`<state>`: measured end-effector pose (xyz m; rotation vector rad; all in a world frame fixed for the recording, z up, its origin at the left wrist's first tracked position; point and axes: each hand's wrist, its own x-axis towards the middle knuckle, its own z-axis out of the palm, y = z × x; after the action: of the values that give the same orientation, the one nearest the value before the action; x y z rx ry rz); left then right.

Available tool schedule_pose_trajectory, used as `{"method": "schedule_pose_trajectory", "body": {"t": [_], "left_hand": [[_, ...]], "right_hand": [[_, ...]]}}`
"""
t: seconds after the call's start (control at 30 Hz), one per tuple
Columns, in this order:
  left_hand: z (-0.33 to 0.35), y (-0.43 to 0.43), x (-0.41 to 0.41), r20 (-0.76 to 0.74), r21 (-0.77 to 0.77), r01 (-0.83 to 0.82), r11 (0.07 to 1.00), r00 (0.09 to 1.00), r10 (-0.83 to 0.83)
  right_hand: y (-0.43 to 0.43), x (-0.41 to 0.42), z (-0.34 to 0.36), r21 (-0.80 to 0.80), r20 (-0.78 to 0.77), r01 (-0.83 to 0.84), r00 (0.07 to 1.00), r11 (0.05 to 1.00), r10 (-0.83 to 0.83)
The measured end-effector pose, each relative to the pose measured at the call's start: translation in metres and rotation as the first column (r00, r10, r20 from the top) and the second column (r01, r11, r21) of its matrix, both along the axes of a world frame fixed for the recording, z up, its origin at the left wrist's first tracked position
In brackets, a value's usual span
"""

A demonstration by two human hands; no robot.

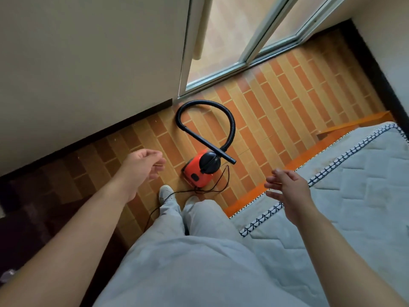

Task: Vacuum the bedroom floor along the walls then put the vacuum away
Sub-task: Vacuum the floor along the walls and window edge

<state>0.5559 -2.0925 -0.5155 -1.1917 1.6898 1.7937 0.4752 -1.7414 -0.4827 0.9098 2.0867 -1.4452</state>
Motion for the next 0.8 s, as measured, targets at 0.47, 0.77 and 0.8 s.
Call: {"method": "schedule_pose_trajectory", "body": {"t": [0.47, 0.77, 0.8], "left_hand": [[-0.02, 0.027, -0.063, 0.056, 0.018, 0.182, 0.983, 0.981, -0.183], [-0.042, 0.073, -0.113, 0.109, -0.094, 0.278, 0.956, 0.957, -0.268], [-0.047, 0.078, -0.118, 0.117, -0.118, 0.294, 0.949, 0.953, -0.281]], "right_hand": [[0.033, 0.003, -0.022, 0.016, 0.06, 0.15, 0.987, 0.989, -0.15], [0.071, -0.023, -0.065, -0.01, 0.155, 0.139, 0.978, 0.99, -0.136], [0.073, -0.029, -0.074, -0.014, 0.179, 0.112, 0.978, 0.994, -0.108]]}}
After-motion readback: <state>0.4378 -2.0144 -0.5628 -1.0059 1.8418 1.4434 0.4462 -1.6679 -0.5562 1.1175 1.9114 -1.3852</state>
